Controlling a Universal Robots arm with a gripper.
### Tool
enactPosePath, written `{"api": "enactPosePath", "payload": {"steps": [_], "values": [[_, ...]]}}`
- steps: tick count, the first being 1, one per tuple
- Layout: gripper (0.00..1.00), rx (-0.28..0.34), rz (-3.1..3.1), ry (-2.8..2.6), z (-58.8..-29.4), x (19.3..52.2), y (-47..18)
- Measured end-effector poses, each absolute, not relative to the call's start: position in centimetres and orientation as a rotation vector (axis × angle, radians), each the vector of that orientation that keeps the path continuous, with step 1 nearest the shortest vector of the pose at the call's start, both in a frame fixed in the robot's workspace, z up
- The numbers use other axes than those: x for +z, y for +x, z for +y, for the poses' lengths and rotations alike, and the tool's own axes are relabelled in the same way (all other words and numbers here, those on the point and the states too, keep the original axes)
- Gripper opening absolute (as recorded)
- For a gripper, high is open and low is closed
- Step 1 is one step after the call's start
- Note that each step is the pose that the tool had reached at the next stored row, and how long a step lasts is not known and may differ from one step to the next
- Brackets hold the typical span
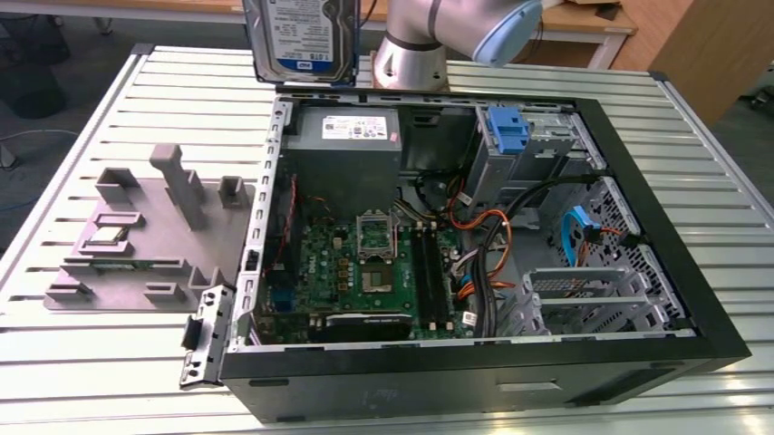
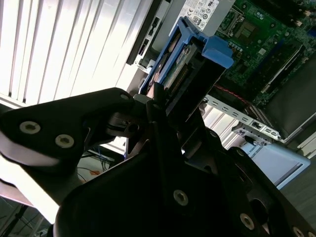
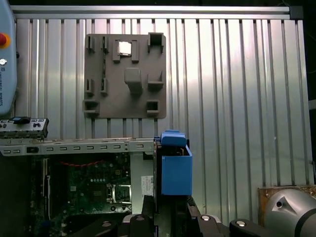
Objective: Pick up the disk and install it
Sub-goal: 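Pick up the disk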
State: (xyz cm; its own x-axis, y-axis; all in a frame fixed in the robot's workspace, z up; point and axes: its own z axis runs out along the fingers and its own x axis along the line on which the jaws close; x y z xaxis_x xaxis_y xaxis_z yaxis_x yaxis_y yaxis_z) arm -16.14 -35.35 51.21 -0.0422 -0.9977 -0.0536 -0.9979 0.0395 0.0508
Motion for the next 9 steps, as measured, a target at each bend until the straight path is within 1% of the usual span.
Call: {"api": "enactPosePath", "payload": {"steps": [9], "values": [[0.35,0.116,2.262,-2.172,-35.3,51.2,-14.3]]}}
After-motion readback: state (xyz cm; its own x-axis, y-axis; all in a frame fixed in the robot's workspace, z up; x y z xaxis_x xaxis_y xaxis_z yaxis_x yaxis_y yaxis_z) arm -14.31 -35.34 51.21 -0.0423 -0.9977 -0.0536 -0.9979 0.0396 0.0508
